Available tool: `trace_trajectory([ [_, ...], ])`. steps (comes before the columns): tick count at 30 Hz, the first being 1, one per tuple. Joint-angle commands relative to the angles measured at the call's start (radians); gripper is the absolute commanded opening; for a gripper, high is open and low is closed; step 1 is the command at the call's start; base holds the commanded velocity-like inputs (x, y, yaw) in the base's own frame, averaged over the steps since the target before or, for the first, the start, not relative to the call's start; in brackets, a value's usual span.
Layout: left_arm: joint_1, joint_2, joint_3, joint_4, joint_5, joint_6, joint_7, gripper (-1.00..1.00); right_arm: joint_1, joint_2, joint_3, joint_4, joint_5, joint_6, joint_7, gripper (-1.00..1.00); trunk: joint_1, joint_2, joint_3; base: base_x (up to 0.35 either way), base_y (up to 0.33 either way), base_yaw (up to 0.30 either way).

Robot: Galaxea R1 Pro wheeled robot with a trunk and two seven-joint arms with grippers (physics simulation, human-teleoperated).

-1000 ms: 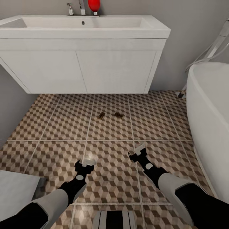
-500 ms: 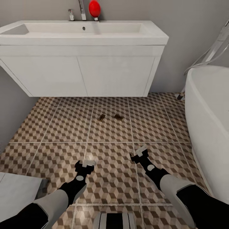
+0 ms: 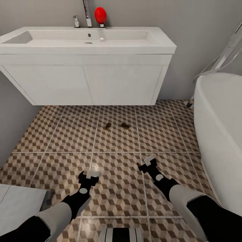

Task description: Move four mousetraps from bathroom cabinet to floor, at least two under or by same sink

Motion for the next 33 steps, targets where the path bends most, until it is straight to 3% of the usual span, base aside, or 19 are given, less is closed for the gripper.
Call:
trace_trajectory([
  [1, 0.0, 0.0, -0.009, 0.004, 0.009, -0.004, 0.004, 1.0, 0.0, 0.0, 0.002, 0.002, 0.01, -0.002, -0.009, 1.0, -0.004, 0.007, 0.003, 0.0, 0.0, 0.0],
  [6, 0.007, 0.001, -0.009, 0.022, 0.009, -0.005, -0.016, 1.0, 0.01, 0.0, 0.002, 0.002, 0.01, -0.002, -0.009, 1.0, -0.023, 0.042, 0.018, 0.0, 0.0, 0.0],
  [11, 0.009, 0.011, -0.008, 0.036, 0.009, -0.005, -0.115, 1.0, 0.013, 0.0, 0.002, 0.002, 0.01, -0.002, -0.009, 1.0, -0.042, 0.077, 0.034, 0.0, 0.0, 0.0],
  [15, 0.01, 0.019, -0.007, 0.039, 0.009, -0.014, -0.159, 1.0, 0.013, -0.001, 0.002, 0.002, 0.01, -0.002, -0.009, 1.0, -0.058, 0.105, 0.047, 0.0, 0.0, 0.0],
  [18, 0.01, 0.022, -0.007, 0.048, 0.009, -0.06, -0.172, 1.0, 0.013, -0.001, 0.002, 0.002, 0.01, -0.002, -0.009, 1.0, -0.069, 0.126, 0.056, 0.0, 0.0, 0.0],
  [24, 0.01, 0.02, -0.007, 0.139, 0.01, -0.283, -0.178, 1.0, 0.015, -0.001, 0.002, 0.002, 0.011, -0.002, -0.009, 1.0, -0.092, 0.168, 0.075, 0.0, 0.0, 0.0],
  [28, 0.01, 0.019, -0.007, 0.168, 0.01, -0.336, -0.178, 1.0, 0.018, -0.001, 0.002, 0.002, 0.011, -0.002, -0.009, 1.0, -0.108, 0.196, 0.087, 0.0, 0.0, 0.0],
  [33, 0.01, 0.018, -0.007, 0.181, 0.01, -0.356, -0.178, 1.0, 0.021, -0.001, 0.002, 0.002, 0.011, -0.002, -0.009, 1.0, -0.127, 0.231, 0.103, 0.0, 0.0, 0.0],
])
